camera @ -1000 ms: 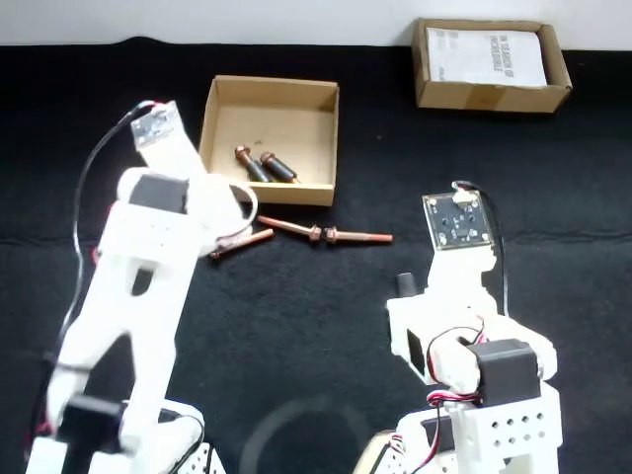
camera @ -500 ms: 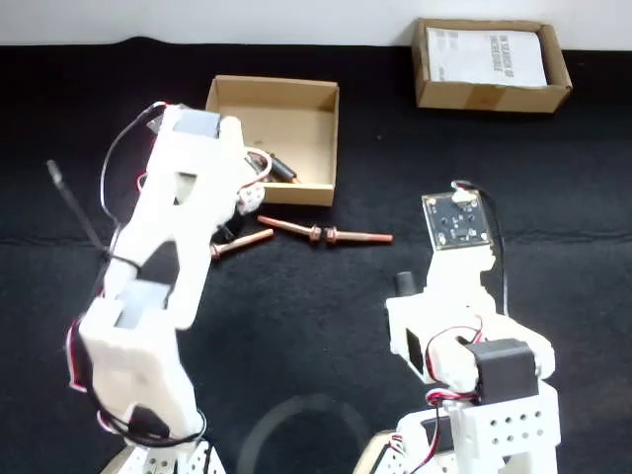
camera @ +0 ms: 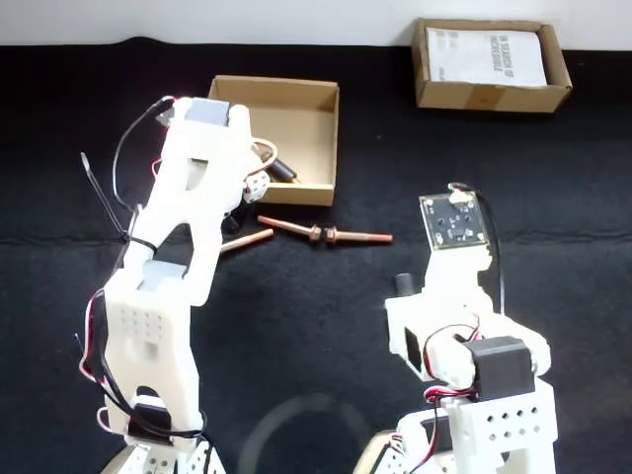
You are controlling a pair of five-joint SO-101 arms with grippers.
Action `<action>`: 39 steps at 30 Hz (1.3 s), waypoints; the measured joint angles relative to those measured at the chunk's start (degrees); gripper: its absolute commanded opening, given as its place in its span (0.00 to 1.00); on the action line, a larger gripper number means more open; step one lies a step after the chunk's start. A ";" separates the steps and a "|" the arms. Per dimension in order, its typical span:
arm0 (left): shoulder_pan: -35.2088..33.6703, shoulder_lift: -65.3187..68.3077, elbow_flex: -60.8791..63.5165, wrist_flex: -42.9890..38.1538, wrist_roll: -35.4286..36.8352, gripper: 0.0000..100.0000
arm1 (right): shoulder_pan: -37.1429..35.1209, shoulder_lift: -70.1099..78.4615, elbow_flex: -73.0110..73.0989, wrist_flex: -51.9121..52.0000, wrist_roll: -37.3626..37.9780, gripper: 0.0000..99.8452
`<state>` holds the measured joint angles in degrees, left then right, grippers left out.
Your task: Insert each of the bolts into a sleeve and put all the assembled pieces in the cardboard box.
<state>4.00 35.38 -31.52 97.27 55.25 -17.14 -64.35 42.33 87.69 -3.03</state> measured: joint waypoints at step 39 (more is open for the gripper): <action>0.18 0.09 13.27 1.49 3.52 0.19 | -0.09 0.00 1.67 -0.62 0.44 0.01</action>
<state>4.18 35.47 -18.24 98.77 58.77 -17.23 -64.35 44.00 87.08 -2.59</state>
